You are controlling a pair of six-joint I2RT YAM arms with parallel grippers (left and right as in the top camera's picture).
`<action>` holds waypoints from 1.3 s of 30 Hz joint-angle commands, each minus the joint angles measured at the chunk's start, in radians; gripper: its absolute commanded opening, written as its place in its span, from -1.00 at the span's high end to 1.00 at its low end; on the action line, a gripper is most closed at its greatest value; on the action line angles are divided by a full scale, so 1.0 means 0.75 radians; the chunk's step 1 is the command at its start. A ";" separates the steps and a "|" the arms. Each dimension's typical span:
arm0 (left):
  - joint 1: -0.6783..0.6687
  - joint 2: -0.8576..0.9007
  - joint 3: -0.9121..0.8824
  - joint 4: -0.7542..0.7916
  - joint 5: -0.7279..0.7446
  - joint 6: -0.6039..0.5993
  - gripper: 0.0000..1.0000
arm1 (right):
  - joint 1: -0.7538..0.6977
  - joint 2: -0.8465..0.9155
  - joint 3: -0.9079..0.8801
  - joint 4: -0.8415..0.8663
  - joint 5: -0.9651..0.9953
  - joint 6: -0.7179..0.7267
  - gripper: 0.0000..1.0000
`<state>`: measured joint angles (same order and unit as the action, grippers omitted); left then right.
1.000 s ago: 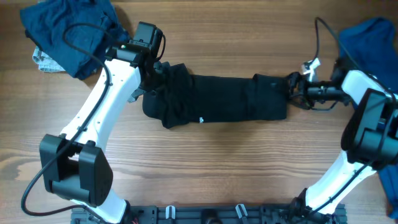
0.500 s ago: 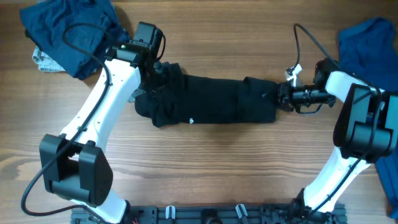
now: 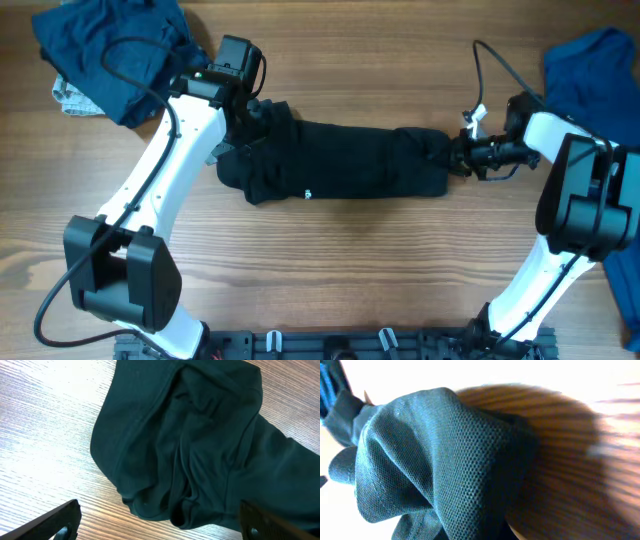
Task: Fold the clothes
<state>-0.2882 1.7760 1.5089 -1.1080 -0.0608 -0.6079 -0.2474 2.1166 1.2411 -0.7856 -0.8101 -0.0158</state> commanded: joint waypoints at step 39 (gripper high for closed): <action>-0.003 0.007 -0.010 -0.012 0.001 0.003 -1.00 | 0.706 -0.321 0.256 -0.178 0.879 0.258 -0.76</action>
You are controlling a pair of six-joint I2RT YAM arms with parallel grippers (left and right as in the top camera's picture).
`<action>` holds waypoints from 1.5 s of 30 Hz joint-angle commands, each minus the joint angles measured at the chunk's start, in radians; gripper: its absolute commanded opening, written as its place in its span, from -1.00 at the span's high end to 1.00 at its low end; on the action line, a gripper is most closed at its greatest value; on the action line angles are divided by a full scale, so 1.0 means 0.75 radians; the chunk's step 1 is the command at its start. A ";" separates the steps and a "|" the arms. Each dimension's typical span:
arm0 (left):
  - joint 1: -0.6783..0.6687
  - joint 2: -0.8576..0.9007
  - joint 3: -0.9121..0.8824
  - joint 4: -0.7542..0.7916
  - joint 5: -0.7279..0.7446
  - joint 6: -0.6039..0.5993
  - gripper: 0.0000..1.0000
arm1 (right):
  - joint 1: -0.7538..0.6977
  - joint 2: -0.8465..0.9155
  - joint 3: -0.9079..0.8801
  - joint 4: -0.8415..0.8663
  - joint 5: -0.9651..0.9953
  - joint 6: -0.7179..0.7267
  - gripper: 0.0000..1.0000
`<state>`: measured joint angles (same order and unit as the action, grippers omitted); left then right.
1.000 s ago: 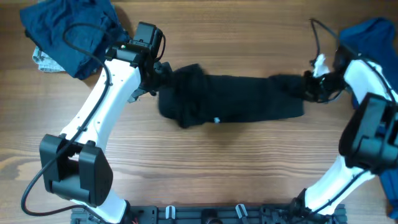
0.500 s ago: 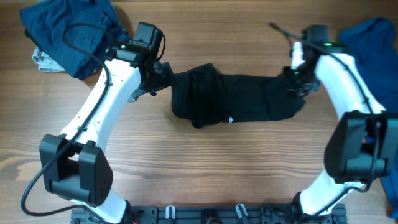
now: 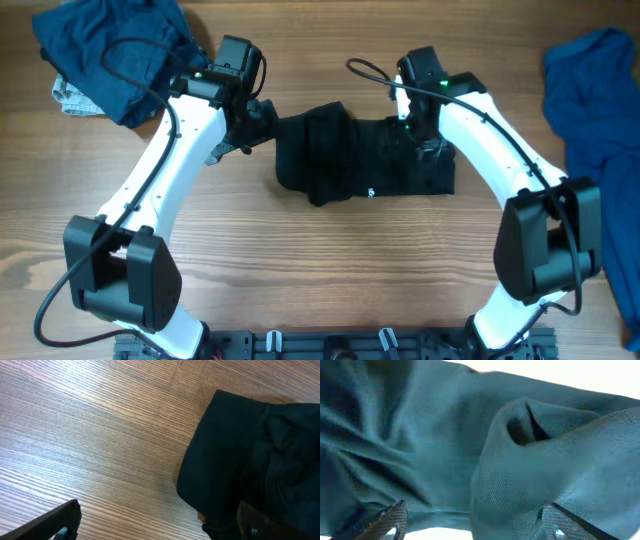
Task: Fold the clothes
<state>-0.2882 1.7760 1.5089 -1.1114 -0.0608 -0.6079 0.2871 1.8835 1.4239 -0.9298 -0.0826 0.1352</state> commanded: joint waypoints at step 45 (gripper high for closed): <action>-0.003 0.007 -0.010 0.009 0.001 0.002 -1.00 | -0.333 0.208 -0.228 0.356 -1.066 -0.231 0.83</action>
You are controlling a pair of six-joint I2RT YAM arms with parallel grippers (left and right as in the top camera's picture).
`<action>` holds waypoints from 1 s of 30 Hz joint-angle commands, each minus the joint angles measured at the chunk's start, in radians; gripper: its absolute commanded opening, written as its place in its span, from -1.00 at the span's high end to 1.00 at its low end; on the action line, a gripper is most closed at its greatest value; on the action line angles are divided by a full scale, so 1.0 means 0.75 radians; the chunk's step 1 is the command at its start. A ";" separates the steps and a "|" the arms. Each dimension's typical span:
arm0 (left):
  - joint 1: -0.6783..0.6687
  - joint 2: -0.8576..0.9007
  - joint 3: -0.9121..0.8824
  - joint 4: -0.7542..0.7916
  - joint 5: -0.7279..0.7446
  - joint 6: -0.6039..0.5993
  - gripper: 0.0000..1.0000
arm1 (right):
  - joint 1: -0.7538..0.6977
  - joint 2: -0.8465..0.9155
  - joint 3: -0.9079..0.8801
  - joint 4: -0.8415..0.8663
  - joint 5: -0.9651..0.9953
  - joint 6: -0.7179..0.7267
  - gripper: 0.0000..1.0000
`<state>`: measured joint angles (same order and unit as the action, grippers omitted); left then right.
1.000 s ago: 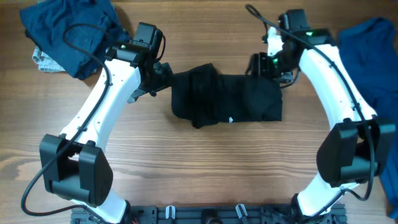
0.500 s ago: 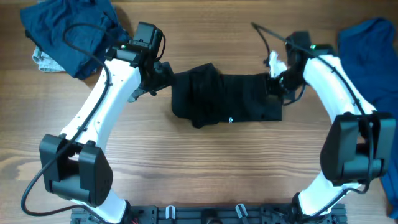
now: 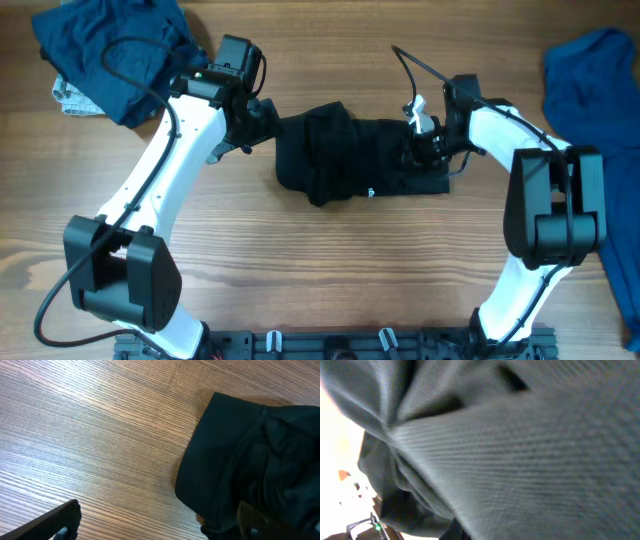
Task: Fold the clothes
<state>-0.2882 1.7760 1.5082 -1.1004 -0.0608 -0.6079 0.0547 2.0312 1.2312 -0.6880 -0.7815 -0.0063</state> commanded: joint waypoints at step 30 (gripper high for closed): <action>-0.003 0.006 -0.009 -0.025 0.001 0.002 -0.99 | -0.194 -0.012 0.157 0.010 -0.270 -0.023 0.66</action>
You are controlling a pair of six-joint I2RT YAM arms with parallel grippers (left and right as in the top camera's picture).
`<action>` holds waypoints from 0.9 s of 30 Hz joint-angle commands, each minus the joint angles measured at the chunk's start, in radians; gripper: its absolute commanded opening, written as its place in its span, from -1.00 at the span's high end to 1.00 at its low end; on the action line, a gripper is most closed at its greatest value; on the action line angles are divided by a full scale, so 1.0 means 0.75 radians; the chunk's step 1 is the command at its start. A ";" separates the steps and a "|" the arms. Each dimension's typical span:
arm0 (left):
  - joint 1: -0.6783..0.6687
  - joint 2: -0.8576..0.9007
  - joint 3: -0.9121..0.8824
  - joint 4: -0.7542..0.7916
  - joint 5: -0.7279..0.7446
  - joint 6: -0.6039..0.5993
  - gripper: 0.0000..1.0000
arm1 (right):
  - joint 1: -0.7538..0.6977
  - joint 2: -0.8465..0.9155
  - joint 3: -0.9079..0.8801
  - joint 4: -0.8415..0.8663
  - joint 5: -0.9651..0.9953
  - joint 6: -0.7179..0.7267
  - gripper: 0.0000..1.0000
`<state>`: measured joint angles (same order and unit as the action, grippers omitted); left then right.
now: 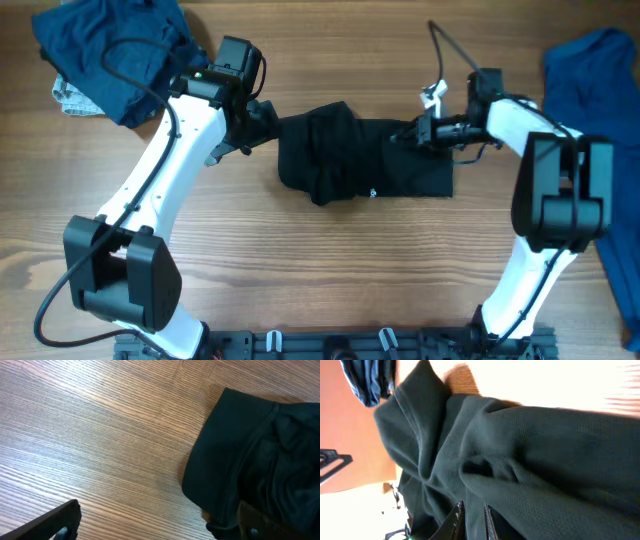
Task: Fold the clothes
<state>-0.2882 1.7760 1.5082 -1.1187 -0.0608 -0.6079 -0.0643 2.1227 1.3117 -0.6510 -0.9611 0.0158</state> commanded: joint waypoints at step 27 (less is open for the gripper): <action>-0.003 0.007 -0.009 0.000 0.001 0.002 -0.99 | -0.042 0.058 -0.316 -0.117 -0.235 -0.161 0.30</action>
<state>-0.2882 1.7760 1.5082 -1.1183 -0.0608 -0.6079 -0.0998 2.0899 1.0878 -0.7521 -1.1282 -0.1074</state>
